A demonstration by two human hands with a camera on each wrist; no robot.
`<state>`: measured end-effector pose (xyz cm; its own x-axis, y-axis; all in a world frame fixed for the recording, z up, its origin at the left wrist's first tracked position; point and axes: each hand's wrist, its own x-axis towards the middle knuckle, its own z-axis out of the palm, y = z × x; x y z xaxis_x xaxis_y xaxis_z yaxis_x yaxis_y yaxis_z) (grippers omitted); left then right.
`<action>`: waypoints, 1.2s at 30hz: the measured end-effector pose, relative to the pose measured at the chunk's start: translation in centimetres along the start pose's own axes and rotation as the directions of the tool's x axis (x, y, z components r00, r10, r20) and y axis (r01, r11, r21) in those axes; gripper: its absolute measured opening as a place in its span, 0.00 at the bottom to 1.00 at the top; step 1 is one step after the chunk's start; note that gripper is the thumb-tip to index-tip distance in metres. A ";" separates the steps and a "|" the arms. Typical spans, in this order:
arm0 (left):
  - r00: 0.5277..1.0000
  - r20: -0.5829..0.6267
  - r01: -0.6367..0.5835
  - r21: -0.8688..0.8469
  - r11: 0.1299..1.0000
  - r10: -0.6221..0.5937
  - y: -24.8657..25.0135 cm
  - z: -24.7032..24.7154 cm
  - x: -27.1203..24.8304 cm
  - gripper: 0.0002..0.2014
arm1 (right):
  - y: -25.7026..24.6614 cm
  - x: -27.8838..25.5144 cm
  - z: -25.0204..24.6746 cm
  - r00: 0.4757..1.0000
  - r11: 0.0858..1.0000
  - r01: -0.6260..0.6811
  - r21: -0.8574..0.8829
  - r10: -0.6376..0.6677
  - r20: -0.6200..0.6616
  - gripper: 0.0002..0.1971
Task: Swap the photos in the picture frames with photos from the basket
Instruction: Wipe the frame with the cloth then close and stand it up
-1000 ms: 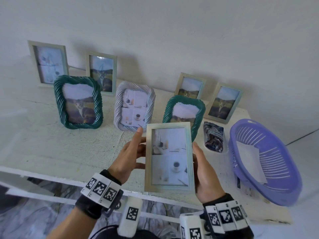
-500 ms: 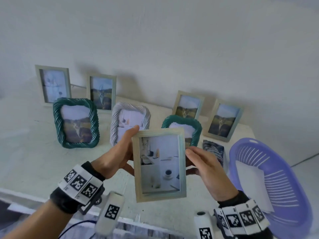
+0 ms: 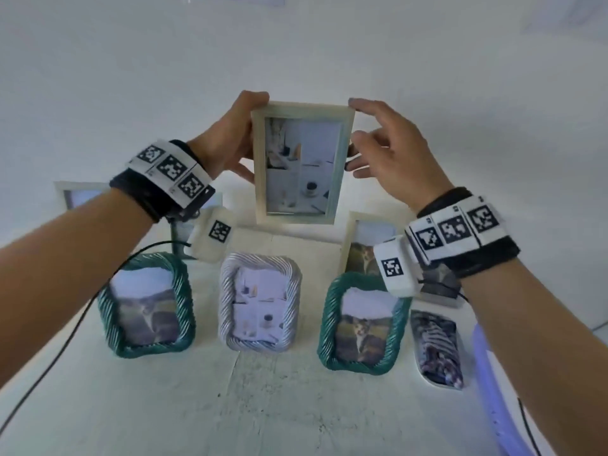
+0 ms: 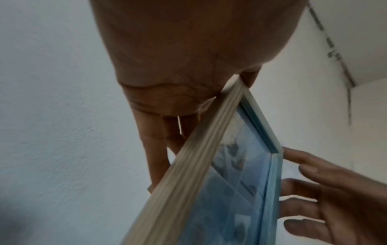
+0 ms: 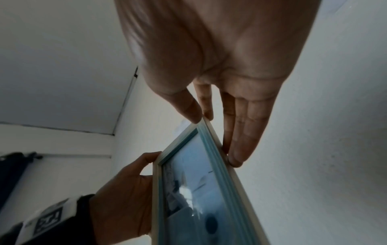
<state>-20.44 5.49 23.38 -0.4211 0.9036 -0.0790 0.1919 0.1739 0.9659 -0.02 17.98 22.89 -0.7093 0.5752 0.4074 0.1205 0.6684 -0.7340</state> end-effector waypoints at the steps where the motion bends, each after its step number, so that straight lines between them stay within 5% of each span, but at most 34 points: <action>1: 1.000 0.014 0.021 0.000 1.000 -0.021 -0.4 -0.6 1.5 0.29 | 0.7 1.4 0.5 1.000 0.999 -0.022 -0.036 0.023 0.013 0.20; 7: 0.964 0.136 0.225 0.043 0.973 -0.229 -5.1 -1.8 9.1 0.27 | 5.2 6.1 3.9 0.948 0.932 -0.175 -0.318 0.247 0.201 0.21; 13: 0.894 0.255 0.365 0.061 0.929 -0.369 -10.5 -1.3 13.3 0.27 | 8.5 7.4 6.0 0.826 0.870 -0.312 -0.382 0.447 0.344 0.21; 21: 0.820 0.327 0.491 0.021 0.871 -0.470 -15.7 -0.2 14.5 0.26 | 10.9 7.5 8.1 0.705 0.813 -0.370 -0.450 0.561 0.433 0.20; 27: 0.809 0.325 0.519 -0.002 0.855 -0.490 -17.8 0.2 14.2 0.25 | 11.7 7.3 9.4 0.669 0.791 -0.357 -0.496 0.588 0.456 0.15; 36: 0.822 0.330 0.462 0.090 0.882 -0.464 -17.9 -0.2 14.0 0.27 | 12.1 6.7 9.3 0.688 0.789 -0.311 -0.530 0.572 0.447 0.16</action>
<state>-29.94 14.96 5.06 -0.1431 0.7911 -0.5947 0.0549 0.6063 0.7933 -9.79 25.49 11.70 -0.7298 0.5667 -0.3825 0.6836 0.5981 -0.4183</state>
